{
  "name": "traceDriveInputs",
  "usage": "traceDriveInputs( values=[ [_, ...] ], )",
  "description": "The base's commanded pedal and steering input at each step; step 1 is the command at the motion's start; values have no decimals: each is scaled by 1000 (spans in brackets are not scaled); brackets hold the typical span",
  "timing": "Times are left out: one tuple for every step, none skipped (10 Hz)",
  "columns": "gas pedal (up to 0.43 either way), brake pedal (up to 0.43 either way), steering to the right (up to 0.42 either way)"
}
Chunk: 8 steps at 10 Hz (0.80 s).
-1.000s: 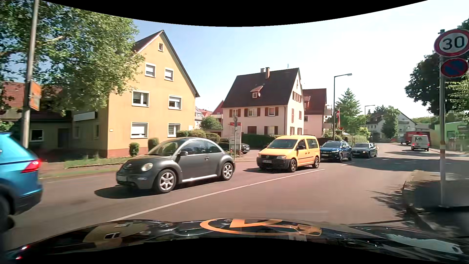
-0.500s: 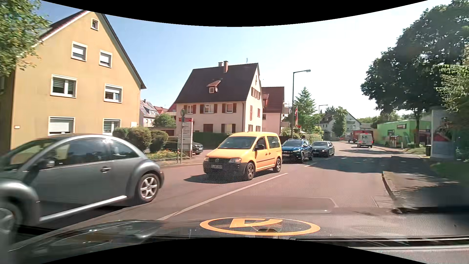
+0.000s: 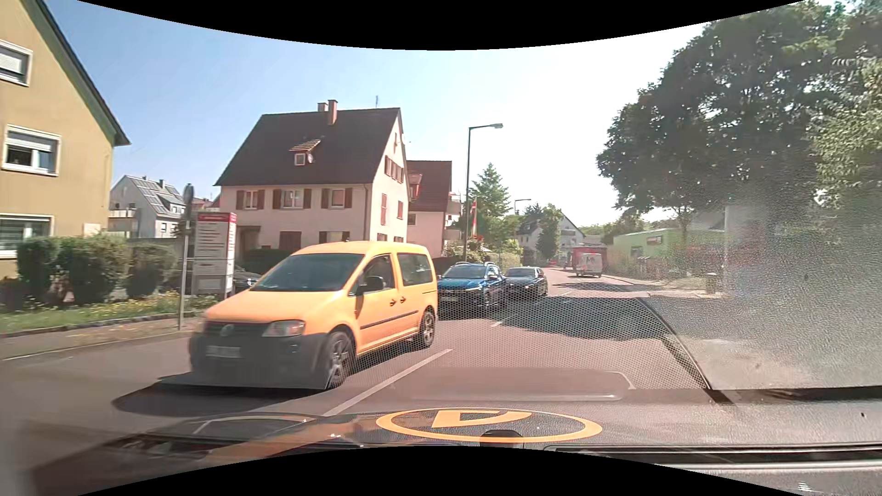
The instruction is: Follow the waypoints while adhering to traffic rules and regulations
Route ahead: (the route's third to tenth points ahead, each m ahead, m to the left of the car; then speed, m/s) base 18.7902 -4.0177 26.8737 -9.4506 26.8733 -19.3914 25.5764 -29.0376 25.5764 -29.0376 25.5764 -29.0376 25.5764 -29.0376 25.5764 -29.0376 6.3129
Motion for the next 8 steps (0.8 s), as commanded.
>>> traceDriveInputs(
  values=[
    [157, 0, 282],
    [157, 0, 270],
    [157, 0, 251],
    [157, 0, 223],
    [157, 0, 188],
    [157, 0, 152],
    [157, 0, 128],
    [157, 0, 98]
  ],
)
